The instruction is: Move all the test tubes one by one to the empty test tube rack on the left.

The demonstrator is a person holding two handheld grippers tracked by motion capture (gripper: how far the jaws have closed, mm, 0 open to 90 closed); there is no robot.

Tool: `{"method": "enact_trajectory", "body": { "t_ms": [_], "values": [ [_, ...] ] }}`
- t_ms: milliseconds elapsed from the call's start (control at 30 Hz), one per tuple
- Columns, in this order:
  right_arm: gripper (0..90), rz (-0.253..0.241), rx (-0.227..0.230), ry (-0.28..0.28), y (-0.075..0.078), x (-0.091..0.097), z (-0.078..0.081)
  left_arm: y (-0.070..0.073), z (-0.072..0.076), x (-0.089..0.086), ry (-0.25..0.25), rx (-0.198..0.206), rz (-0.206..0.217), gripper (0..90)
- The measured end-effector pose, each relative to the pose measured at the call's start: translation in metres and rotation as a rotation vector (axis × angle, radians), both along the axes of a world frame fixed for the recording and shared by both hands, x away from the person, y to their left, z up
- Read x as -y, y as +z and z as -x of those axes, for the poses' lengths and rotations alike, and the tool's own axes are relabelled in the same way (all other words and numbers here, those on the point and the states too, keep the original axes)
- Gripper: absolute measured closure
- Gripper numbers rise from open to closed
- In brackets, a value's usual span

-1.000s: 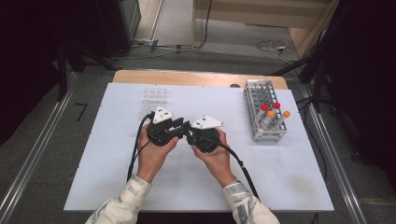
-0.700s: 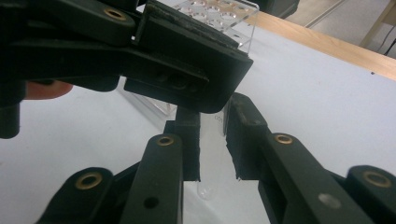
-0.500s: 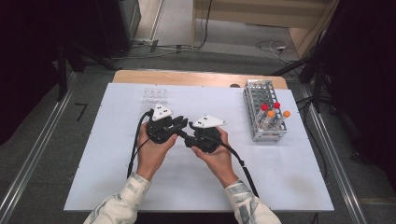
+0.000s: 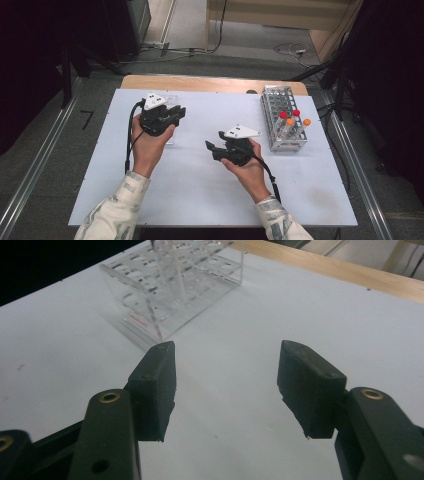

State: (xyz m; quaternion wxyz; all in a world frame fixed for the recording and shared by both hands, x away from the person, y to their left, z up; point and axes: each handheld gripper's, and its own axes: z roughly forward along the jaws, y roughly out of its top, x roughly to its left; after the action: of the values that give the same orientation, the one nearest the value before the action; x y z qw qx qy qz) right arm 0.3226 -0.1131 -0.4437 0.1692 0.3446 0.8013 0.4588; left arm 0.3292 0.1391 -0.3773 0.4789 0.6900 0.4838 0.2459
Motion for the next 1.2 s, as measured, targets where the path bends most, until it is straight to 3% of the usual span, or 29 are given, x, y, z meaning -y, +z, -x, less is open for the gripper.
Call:
{"method": "enact_trajectory", "body": {
  "t_ms": [200, 433, 833, 1200],
  "values": [
    [39.1, 0.015, 0.000, -0.021, -0.001, 0.013, 0.001, 0.006, -0.005, -0.014, 0.042, 0.014, 0.008, 77.0],
    [38.9, 0.019, 0.008, -0.034, -0.001, 0.026, 0.003, 0.005, -0.011, -0.028, 0.096, 0.017, -0.013, 77.0],
    [25.9, 0.003, 0.011, -0.062, 0.002, 0.037, 0.004, -0.003, -0.017, -0.027, 0.126, 0.020, -0.078, 77.0],
    [25.1, 0.004, 0.015, -0.070, 0.002, 0.039, 0.005, -0.022, -0.019, -0.024, 0.134, -0.004, -0.104, 76.9]
  ]
}}
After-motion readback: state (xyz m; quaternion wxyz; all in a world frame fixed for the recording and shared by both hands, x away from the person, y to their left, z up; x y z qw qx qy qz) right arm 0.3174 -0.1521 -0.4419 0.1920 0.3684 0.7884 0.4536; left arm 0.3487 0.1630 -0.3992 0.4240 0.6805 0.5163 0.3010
